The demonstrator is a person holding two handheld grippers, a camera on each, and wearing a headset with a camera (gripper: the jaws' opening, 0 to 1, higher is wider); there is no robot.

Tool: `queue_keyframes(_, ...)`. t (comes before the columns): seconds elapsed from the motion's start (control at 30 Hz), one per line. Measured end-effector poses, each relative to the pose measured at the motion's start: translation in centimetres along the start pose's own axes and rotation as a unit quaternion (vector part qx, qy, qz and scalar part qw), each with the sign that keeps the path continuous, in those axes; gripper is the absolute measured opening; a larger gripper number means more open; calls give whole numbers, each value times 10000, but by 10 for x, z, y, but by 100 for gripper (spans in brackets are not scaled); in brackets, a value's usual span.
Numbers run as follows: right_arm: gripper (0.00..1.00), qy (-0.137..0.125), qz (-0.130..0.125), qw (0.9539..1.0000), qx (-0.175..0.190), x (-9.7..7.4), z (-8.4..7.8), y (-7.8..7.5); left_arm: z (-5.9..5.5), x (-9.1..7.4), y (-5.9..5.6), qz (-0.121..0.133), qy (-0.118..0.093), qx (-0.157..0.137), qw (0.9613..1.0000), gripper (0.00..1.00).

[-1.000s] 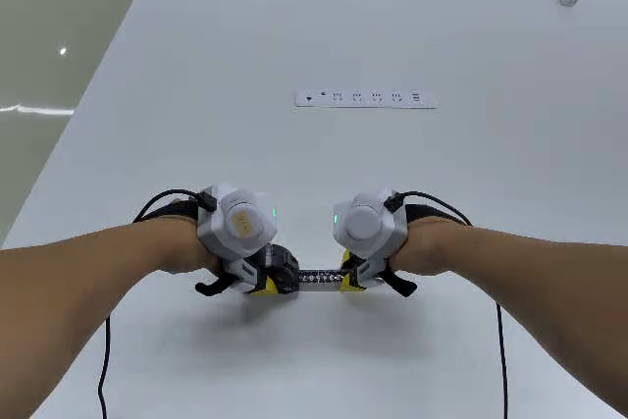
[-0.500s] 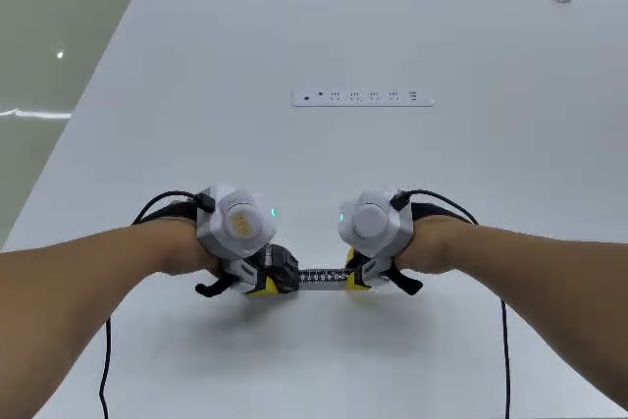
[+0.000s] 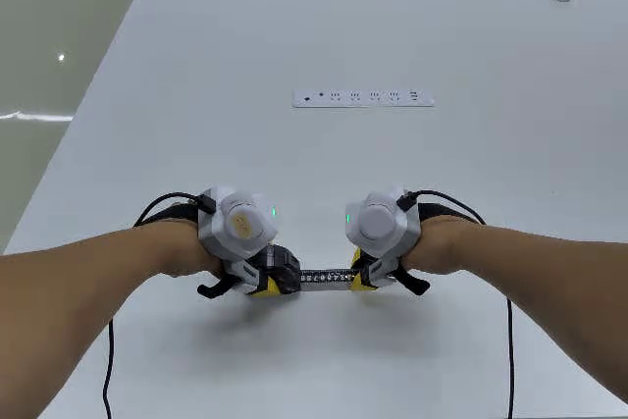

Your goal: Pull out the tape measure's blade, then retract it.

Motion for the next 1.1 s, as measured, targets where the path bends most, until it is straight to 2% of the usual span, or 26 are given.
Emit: queue_keyframes(1.1, 13, -21, -42, 9999, 97, -10, -20, -3, 1, 0, -1, 31, -27, -10, 10000, 36)
Point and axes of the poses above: the centre of the closed fingertips' face, and the gripper's own axes: x roughly forward along the fingers, y roughly to its left, z roughly out of its top, the point moved 10 cm from there along -x, roughly backward along the fingers, and after that the axes turned 10 degrees about x, right-handed, at the moved point
